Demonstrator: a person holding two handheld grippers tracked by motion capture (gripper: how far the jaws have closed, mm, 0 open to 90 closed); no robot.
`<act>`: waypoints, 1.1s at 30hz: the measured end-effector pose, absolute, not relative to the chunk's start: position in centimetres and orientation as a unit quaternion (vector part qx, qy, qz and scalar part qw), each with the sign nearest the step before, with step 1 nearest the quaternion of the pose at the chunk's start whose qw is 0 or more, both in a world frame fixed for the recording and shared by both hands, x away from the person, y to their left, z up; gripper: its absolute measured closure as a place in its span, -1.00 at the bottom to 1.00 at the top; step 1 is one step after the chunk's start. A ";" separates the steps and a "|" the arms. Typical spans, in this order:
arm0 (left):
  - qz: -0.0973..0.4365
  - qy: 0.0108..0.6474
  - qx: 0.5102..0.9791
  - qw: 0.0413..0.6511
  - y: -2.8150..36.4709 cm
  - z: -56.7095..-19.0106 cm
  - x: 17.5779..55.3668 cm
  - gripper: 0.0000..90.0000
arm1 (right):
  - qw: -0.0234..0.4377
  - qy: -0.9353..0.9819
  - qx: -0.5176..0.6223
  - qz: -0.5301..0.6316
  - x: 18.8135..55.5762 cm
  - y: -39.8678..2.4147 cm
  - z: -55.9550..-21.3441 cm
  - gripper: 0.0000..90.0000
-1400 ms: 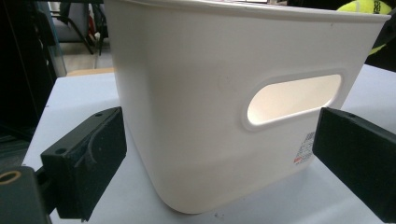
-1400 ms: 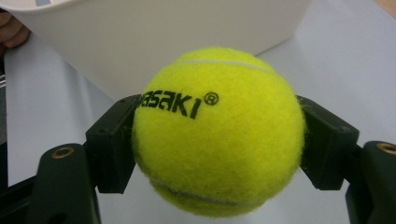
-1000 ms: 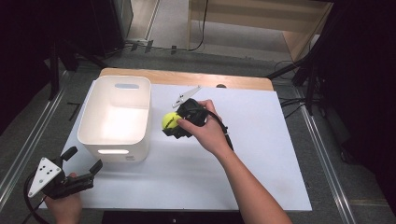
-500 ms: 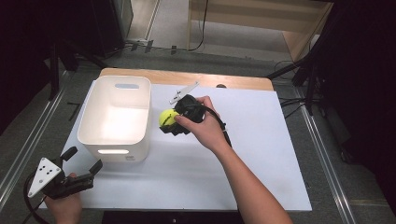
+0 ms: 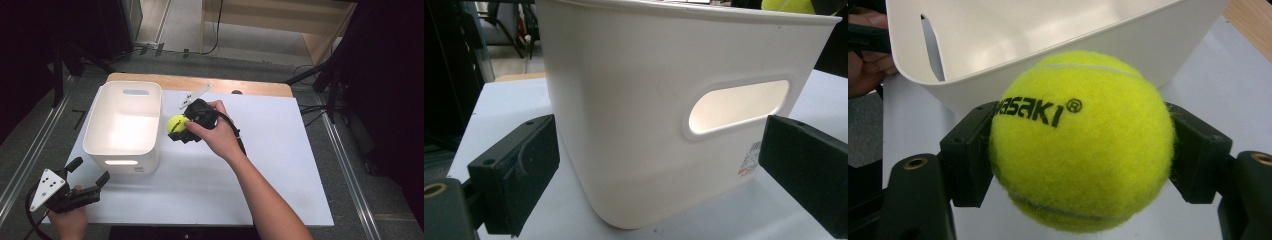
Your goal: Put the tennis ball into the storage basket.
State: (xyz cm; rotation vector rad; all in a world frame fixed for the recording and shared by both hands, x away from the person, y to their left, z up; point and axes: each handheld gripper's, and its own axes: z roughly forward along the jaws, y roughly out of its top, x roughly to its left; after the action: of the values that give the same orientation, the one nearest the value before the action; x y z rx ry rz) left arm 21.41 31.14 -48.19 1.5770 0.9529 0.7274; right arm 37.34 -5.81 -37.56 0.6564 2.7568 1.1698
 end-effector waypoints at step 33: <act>0.305 0.402 0.666 0.550 31.2 -48.2 21.4 -0.94 | 0.046 0.900 0.191 0.390 37.8 -3.8 -35.5 -0.48</act>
State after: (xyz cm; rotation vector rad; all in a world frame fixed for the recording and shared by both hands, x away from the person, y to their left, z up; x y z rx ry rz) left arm 21.41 31.18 -48.16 1.5755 0.9504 0.7219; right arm 37.76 -3.76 -35.47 0.5824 2.7474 1.1899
